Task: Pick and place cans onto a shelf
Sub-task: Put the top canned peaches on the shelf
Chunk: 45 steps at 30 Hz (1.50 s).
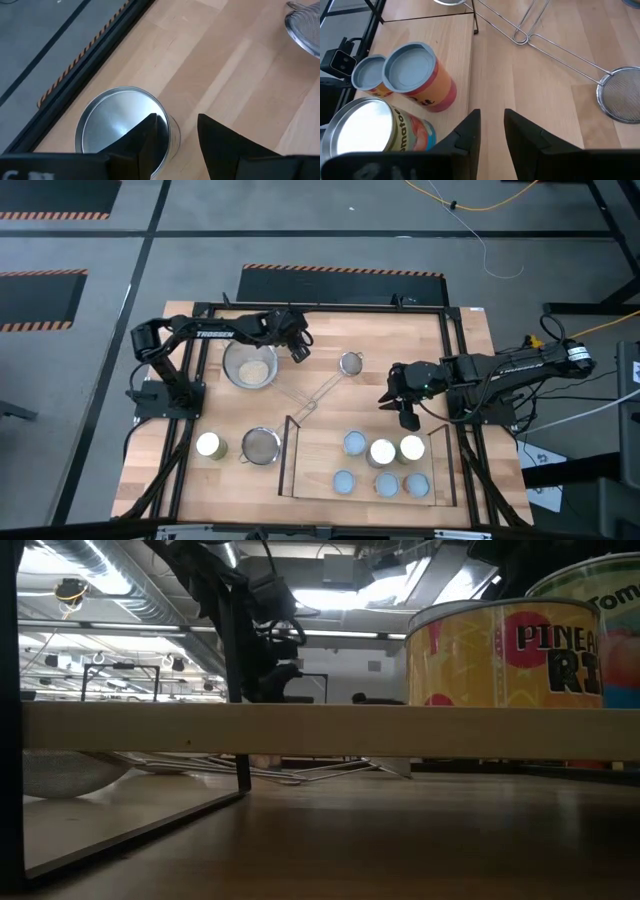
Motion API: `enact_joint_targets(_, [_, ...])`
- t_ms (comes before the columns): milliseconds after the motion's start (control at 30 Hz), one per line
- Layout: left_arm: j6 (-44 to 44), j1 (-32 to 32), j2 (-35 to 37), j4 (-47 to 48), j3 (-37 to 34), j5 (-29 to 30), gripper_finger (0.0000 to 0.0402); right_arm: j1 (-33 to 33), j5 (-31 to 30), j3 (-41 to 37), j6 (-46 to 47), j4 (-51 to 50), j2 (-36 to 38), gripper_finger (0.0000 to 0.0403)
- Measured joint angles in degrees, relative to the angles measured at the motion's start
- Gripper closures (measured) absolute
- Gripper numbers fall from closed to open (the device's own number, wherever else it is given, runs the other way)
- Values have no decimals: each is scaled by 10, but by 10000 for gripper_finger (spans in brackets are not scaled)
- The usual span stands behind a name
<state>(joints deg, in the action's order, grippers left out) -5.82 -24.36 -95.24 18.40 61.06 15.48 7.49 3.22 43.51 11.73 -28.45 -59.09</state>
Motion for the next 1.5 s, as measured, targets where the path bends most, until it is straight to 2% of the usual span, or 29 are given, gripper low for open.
enact_joint_targets(233, [0,0,0,3,0,1,284,0,0,0,0,0,0,312])
enact_joint_targets(667, [0,0,0,4,0,4,396,0,0,0,0,0,0,312])
enact_joint_targets(933, [0,2,5,5,-1,1,399,0,0,0,0,-1,0,312])
enact_joint_targets(1133, [2,17,36,10,-3,-8,400,0,0,0,0,-1,0,312])
enact_joint_targets(1300, [2,46,79,8,-2,-14,401,0,0,1,0,-1,-1,312])
enact_joint_targets(1500, [-6,114,138,4,-1,-37,401,0,0,1,0,-2,-1,312])
